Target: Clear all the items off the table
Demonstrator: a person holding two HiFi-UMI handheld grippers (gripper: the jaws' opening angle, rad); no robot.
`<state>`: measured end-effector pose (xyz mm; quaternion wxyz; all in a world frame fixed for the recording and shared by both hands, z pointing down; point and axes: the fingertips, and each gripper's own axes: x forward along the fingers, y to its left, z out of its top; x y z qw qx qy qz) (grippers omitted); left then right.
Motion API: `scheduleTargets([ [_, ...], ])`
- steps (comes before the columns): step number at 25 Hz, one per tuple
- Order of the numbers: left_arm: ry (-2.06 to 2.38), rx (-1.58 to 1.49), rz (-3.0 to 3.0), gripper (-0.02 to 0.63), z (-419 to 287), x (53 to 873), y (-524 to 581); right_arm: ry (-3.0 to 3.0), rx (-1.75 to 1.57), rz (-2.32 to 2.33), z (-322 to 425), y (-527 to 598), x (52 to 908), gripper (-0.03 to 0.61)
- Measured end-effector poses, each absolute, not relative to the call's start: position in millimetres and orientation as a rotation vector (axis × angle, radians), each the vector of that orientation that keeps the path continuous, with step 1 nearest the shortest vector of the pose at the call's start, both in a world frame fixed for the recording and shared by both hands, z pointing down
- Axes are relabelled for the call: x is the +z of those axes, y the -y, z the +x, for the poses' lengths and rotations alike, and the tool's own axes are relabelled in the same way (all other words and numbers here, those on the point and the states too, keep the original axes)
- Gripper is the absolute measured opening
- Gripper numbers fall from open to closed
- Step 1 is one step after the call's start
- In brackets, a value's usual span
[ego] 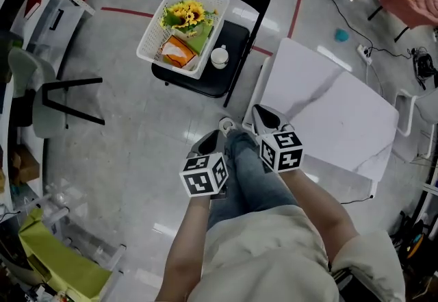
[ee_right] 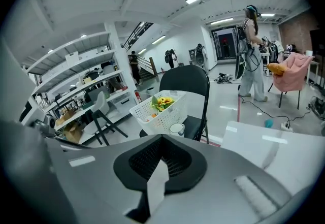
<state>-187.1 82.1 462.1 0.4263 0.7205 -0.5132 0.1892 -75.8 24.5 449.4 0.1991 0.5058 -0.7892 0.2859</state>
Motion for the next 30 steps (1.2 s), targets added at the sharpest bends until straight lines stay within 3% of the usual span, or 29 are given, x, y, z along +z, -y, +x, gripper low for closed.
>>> scheduleTargets([
  [16,1.264,0.484,1.876,0.009,-183,397,-109,2.281,0.683,1.346,-82,-67,361,-0.002],
  [30,1.205,0.564,2.012,0.009,-123,365,-106,2.335,0.64,1.389,-35,-81,320,-0.002],
])
